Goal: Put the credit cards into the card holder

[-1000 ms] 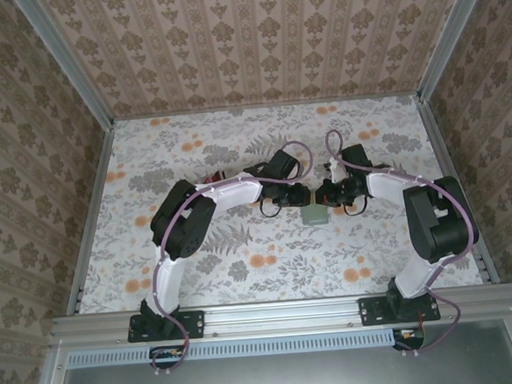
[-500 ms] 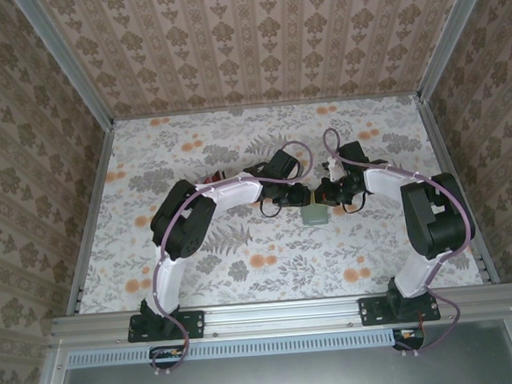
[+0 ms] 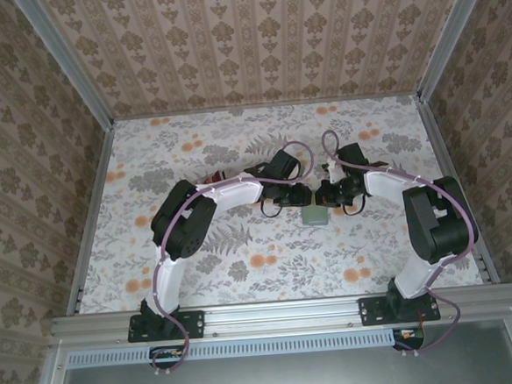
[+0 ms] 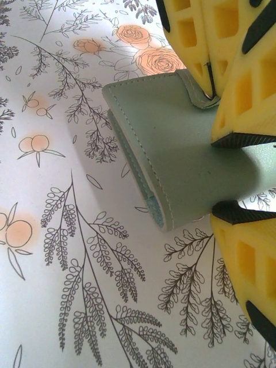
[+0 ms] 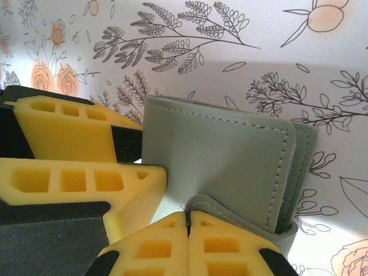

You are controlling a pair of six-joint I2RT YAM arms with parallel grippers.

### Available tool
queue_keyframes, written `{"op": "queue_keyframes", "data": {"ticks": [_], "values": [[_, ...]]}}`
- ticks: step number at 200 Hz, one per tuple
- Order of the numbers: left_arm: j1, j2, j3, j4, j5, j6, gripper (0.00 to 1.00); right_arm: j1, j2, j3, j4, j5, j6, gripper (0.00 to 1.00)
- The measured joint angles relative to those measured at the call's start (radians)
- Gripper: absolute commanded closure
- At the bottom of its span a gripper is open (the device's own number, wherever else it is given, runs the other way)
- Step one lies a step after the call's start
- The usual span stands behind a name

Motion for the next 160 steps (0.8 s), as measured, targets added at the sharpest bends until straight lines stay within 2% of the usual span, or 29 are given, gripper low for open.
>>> {"op": "queue_keyframes", "data": {"ticks": [53,118,160], "values": [[0.000,0.000,-0.010,0.015,0.000,0.000,0.65,0.042,-0.017,-0.008,0.008,0.076,0.031,1.00],[-0.002,-0.001,-0.018,0.031,0.005,0.000,0.65,0.088,-0.095,-0.100,0.090,0.177,0.107,1.00],[-0.003,-0.028,-0.073,0.082,0.003,0.000,0.65,0.098,-0.109,-0.119,0.111,0.196,0.144,1.00]]}}
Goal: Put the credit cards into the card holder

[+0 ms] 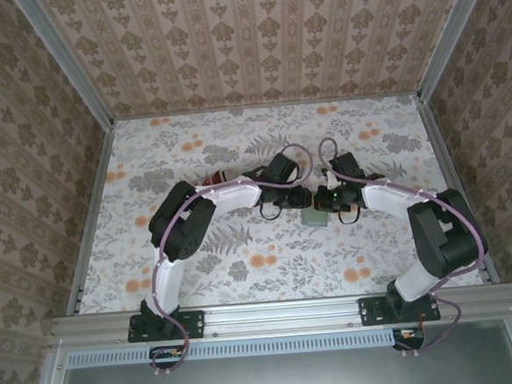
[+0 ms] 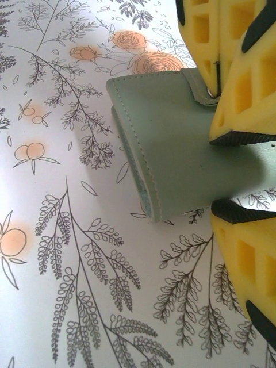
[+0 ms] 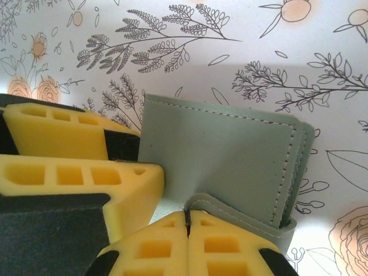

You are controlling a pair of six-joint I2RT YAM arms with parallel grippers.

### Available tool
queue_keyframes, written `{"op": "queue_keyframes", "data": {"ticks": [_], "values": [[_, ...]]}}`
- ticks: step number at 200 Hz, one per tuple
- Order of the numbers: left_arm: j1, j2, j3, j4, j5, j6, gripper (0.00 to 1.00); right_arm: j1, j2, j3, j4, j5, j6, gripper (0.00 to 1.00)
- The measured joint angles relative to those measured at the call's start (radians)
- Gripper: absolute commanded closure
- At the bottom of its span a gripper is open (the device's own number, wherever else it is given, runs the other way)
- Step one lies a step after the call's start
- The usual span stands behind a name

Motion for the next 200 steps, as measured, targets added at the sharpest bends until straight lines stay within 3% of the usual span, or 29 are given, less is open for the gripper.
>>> {"op": "queue_keyframes", "data": {"ticks": [103,157,200], "values": [[0.079,-0.206,-0.222,-0.066,-0.069,0.019,0.65,0.235,0.075,0.048,0.132,0.047,0.164,0.99],[0.080,-0.298,-0.303,-0.001,-0.079,0.013,0.65,0.224,0.018,0.005,0.130,0.023,0.164,0.99],[0.076,-0.298,-0.323,0.018,-0.080,-0.001,0.65,0.177,-0.043,-0.040,0.194,-0.075,0.163,0.99]]}}
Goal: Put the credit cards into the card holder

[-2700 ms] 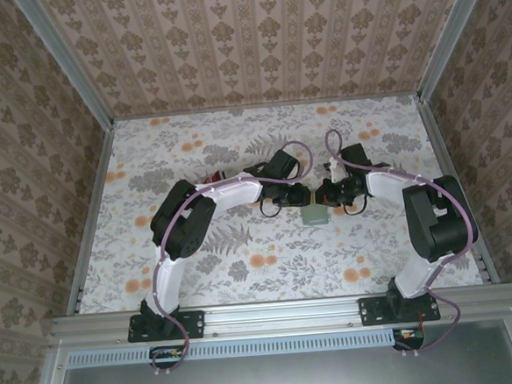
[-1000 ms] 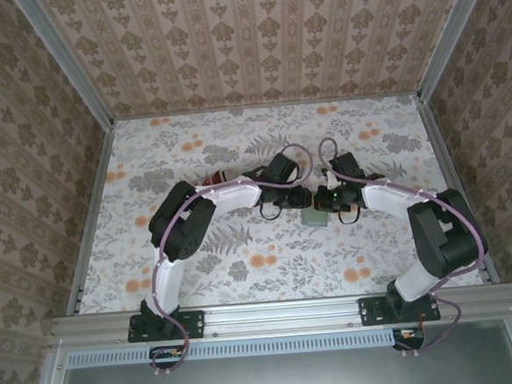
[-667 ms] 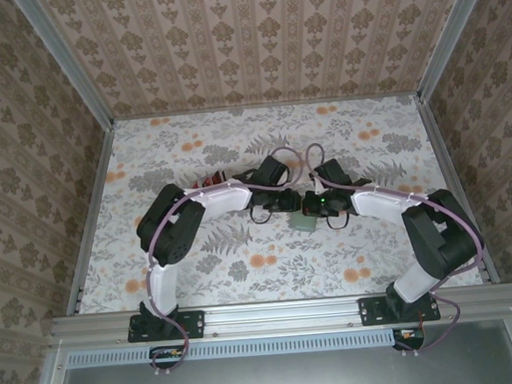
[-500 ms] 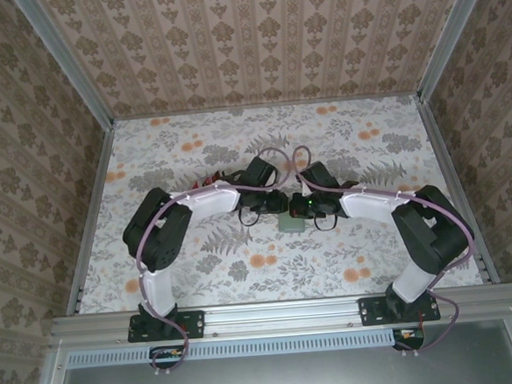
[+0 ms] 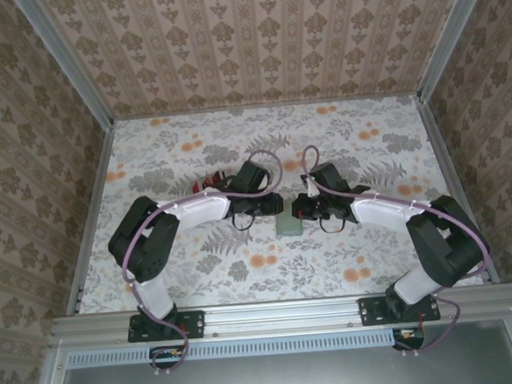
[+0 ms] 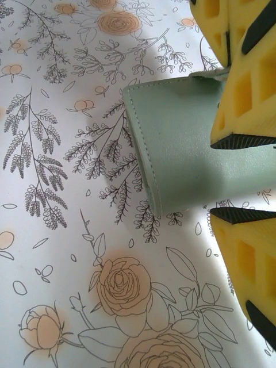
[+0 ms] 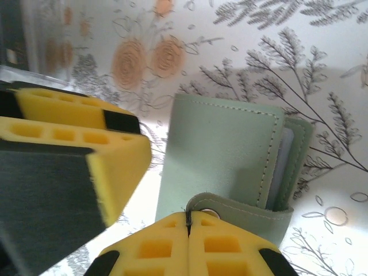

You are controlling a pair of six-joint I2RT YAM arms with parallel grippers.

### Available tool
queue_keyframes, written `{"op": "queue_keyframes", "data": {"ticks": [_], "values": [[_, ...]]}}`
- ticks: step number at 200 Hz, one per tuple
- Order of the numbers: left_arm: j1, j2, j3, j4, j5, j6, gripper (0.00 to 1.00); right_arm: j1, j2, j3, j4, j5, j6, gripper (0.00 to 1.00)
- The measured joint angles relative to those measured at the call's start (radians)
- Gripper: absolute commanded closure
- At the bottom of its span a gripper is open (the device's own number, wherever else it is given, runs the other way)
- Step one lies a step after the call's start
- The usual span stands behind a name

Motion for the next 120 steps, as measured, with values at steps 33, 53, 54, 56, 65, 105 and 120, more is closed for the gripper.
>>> {"op": "queue_keyframes", "data": {"ticks": [33,53,54,56,65,105,120], "values": [[-0.018,0.000,0.000,0.012,0.000,0.000,0.65,-0.036,0.000,-0.005,0.040,-0.090,-0.011,0.99],[-0.030,0.004,0.000,0.013,0.000,0.000,0.65,-0.058,0.000,-0.007,0.040,-0.143,-0.026,1.00],[-0.030,0.004,0.000,0.013,0.000,0.000,0.65,-0.060,0.000,-0.008,0.040,-0.147,-0.026,1.00],[-0.031,0.005,0.000,0.013,0.000,0.000,0.65,-0.063,0.000,-0.009,0.041,-0.152,-0.027,1.00],[-0.035,0.013,0.000,0.015,0.000,-0.001,0.65,-0.073,0.001,-0.012,0.040,-0.179,-0.036,1.00],[-0.036,0.045,0.003,0.063,0.006,-0.019,0.66,-0.103,0.071,-0.013,0.040,-0.291,-0.075,1.00],[-0.035,0.052,0.008,0.064,0.011,-0.021,0.66,-0.108,0.101,-0.012,0.050,-0.321,-0.079,1.00]]}}
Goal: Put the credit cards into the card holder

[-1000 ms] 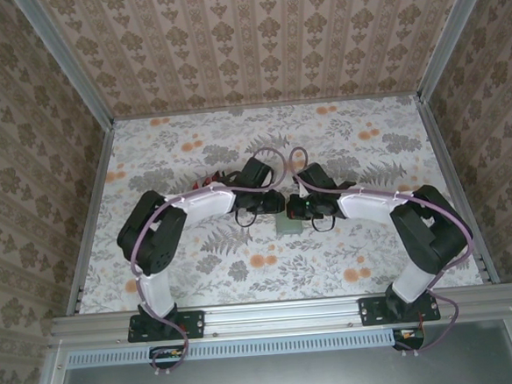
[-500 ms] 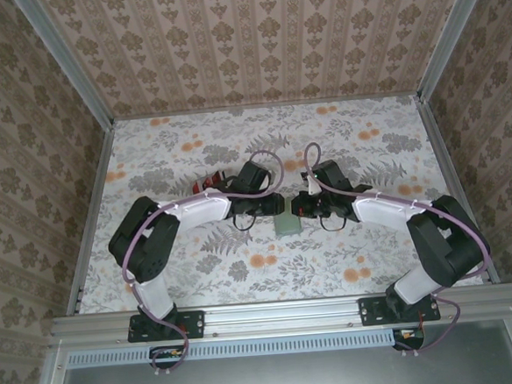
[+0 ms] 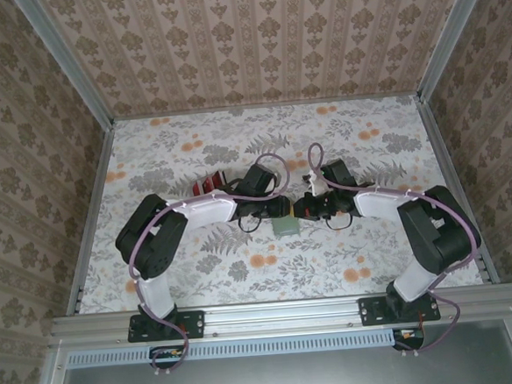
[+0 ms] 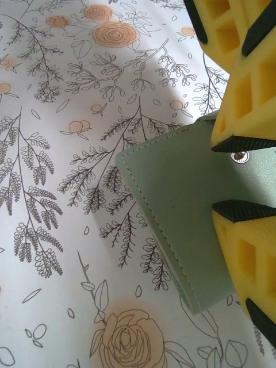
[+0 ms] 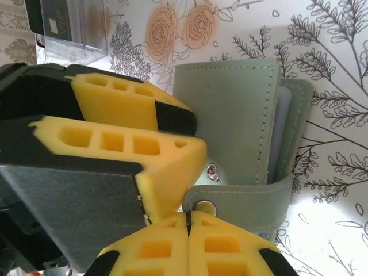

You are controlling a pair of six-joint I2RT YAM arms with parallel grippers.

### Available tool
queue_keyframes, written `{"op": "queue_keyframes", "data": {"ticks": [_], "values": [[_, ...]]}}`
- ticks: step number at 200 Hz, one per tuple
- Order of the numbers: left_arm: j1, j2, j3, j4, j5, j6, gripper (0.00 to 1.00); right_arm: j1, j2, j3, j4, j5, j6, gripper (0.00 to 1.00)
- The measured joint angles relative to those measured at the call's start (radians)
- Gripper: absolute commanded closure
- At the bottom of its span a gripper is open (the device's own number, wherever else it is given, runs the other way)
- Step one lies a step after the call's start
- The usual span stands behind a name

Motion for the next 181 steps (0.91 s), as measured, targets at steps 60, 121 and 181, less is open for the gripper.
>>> {"op": "queue_keyframes", "data": {"ticks": [60,121,181], "values": [[0.000,0.000,0.000,-0.005,-0.011,-0.003,0.66,-0.019,0.061,-0.016,0.092,-0.085,0.012,1.00],[0.000,-0.001,0.000,-0.004,-0.021,-0.028,0.78,-0.043,0.101,-0.038,0.184,-0.137,0.044,1.00],[0.007,-0.039,0.001,-0.067,-0.056,-0.011,0.71,-0.097,0.118,-0.080,0.262,-0.185,0.089,1.00]]}}
